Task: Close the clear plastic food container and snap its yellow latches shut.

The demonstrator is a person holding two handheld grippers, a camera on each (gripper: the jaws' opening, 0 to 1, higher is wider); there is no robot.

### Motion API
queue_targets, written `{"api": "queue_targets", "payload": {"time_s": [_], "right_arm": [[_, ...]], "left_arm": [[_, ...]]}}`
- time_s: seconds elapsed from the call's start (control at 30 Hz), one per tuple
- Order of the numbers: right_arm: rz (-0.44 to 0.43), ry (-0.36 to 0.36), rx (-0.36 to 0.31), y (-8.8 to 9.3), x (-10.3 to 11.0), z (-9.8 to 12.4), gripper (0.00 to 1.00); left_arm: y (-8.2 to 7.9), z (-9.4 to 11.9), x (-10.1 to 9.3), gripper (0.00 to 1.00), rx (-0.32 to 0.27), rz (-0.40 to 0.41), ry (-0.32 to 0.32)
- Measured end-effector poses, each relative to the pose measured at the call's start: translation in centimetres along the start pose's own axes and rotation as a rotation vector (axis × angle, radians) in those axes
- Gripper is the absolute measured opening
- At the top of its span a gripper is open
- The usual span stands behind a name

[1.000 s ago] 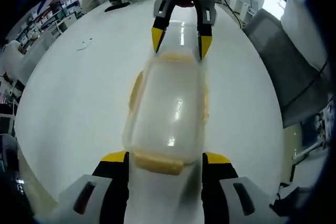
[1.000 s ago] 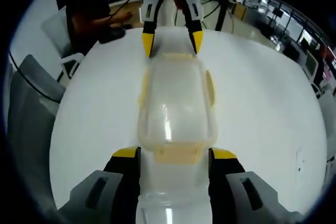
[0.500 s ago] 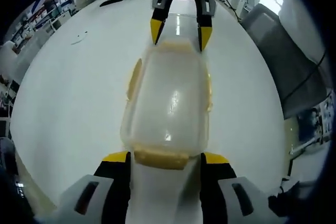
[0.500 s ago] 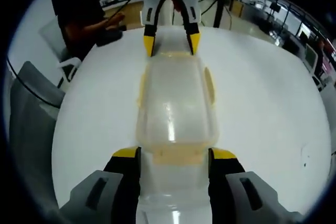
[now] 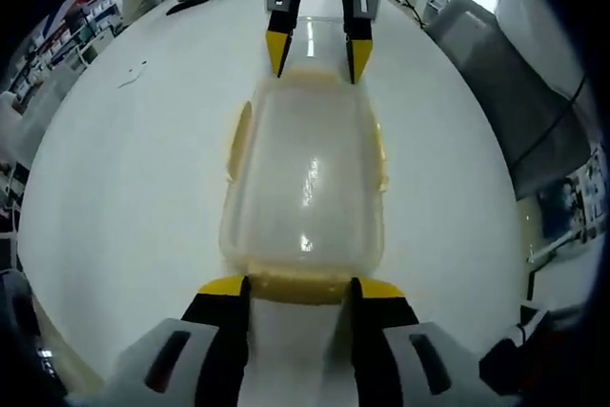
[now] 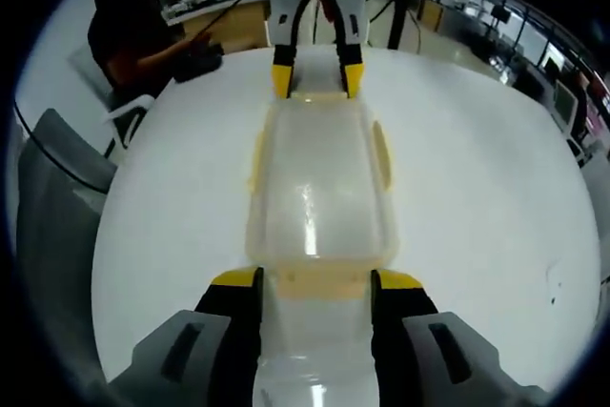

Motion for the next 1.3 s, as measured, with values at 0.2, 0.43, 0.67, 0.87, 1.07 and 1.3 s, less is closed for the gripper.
{"api": "queue_targets", "payload": {"time_s": [0.2, 0.43, 0.67, 0.87, 1.07, 1.3], "right_arm": [[0.001, -0.003, 0.01, 0.0, -0.3, -0.1, 0.42], [0.02, 0.006, 0.046, -0.1, -0.4, -0.3, 0.38], [0.043, 0.023, 0.08, -0.3, -0.4, -0.5, 0.37], [0.098, 0.051, 0.13, -0.3, -0.6, -0.9, 0.38], [0.081, 0.044, 0.125, -0.4, -0.6, -0.7, 0.38], [0.08, 0.045, 0.126, -0.5, -0.8, -0.8, 0.37]], "left_arm": [[0.0, 0.0, 0.1, 0.36, 0.002, -0.003, -0.002], [0.0, 0.0, 0.2, 0.35, 0.013, -0.004, -0.003], [0.0, 0.0, 0.4, 0.34, 0.024, -0.009, -0.006], [0.1, 0.0, 0.7, 0.34, 0.029, -0.002, -0.007], [0.4, -0.1, 1.1, 0.34, 0.031, -0.005, -0.006], [0.8, -0.2, 1.6, 0.33, 0.04, 0.0, -0.007]]}}
Point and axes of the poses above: the point that each gripper's makers call its tool centre point, and the gripper's own axes: z roughly backward along the fingers, x roughly to its left, y roughly out of its underside, the point moved 7 cm from there along z, roughly backward along the fingers, and after that the axes turned 7 degrees about x, right-handed, at the moved point
